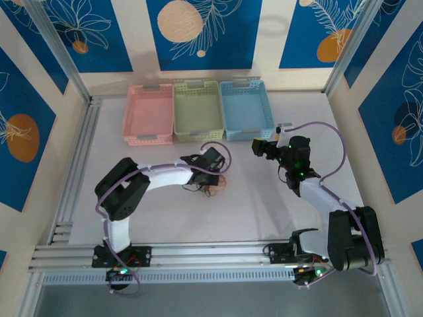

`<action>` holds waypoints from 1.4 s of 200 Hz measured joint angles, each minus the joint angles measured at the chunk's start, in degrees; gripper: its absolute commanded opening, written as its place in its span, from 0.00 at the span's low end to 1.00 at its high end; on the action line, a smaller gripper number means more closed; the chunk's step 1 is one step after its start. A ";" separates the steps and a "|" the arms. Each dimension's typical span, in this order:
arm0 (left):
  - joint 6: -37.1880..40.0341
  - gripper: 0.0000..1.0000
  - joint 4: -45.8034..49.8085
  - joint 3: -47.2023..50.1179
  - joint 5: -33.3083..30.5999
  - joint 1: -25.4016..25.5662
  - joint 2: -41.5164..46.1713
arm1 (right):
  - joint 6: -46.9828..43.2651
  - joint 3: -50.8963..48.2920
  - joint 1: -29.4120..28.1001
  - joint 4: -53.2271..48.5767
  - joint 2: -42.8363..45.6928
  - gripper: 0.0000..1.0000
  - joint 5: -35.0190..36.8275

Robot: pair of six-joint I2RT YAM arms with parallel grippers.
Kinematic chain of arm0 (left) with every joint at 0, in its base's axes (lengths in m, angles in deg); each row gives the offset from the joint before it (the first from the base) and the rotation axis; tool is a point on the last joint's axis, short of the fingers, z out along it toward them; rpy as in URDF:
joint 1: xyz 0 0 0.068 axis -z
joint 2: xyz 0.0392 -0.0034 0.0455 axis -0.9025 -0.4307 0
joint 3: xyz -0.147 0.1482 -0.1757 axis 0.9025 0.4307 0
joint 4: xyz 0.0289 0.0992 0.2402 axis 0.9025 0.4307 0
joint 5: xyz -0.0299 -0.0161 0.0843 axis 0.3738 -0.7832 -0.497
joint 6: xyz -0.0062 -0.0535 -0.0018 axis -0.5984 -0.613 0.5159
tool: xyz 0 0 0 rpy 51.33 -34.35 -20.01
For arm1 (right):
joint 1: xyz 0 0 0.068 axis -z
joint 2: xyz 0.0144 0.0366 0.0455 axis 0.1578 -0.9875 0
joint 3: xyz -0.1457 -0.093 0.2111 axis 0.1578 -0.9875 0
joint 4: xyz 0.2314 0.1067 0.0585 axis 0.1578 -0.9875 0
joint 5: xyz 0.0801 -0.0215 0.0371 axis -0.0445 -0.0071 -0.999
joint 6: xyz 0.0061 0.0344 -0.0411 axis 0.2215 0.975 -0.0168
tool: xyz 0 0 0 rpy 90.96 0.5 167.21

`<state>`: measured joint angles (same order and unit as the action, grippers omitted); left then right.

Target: Untangle the cables

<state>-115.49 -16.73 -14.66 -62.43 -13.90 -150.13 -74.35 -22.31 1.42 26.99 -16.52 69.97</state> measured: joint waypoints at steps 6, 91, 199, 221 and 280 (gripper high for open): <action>-0.20 0.00 0.00 -0.39 0.02 0.76 -0.28 | 0.15 0.00 0.09 0.00 0.00 0.95 0.00; -0.39 0.96 5.44 -2.91 0.26 6.97 -0.74 | 0.42 0.00 0.57 0.02 0.00 0.95 -0.26; 5.99 1.00 10.05 0.44 -6.58 6.97 27.91 | 2.14 -0.98 1.81 0.70 -0.48 0.95 -1.55; 7.02 1.00 8.66 6.99 -10.64 6.97 38.71 | 2.54 -2.51 1.79 0.46 0.59 0.96 -2.19; 7.87 1.00 12.50 19.02 -21.70 5.57 62.49 | 6.73 -2.78 2.75 -7.89 13.68 0.99 -0.61</action>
<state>-107.62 -4.22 4.36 -84.13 -8.33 -87.64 -67.62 -25.08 4.17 19.10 -2.83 69.36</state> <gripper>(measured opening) 0.998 0.992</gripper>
